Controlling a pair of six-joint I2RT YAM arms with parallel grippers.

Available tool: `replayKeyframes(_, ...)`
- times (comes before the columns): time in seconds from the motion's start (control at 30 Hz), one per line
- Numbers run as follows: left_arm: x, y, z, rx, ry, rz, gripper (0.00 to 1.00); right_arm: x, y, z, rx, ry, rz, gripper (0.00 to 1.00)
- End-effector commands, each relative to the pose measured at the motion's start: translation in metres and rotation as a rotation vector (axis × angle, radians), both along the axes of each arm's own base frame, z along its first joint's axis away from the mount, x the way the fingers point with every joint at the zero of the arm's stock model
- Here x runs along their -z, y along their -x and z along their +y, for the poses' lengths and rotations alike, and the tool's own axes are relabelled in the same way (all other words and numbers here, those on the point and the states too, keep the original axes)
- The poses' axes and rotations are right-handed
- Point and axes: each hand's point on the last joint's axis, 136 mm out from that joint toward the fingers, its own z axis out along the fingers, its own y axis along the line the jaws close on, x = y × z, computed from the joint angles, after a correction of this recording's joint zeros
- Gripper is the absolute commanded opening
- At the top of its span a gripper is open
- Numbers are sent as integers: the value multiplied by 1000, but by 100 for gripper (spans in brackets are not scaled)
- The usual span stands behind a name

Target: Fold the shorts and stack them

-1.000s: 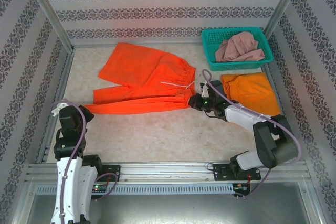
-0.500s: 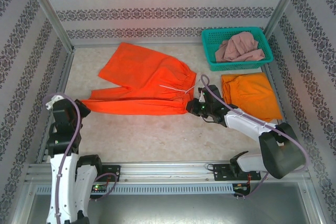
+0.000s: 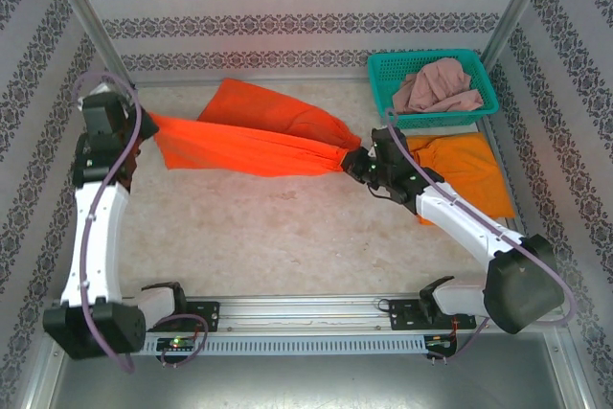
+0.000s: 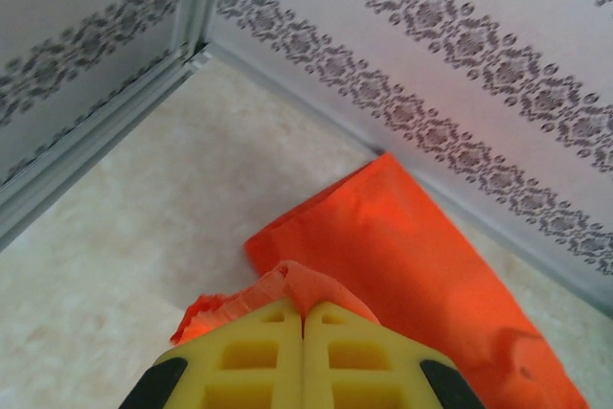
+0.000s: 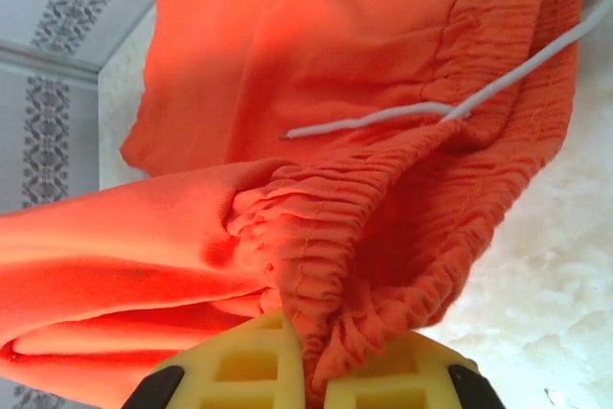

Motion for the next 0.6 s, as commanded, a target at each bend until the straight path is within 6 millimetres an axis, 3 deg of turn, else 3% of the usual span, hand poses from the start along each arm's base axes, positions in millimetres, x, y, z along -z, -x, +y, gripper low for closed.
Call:
replayKeyframes(0.0,-29,-39,1,37,-43,-85,0,-1,-20,-19,132,4,21,4)
replayKeyframes(0.3,-20,-128,-21,128,-97,-39,0,10,-45,-29,213,-12,52,8)
replayKeyframes(0.57,6,-187,-36,164,-118,23,0,25,-63,-33,242,-21,89,8)
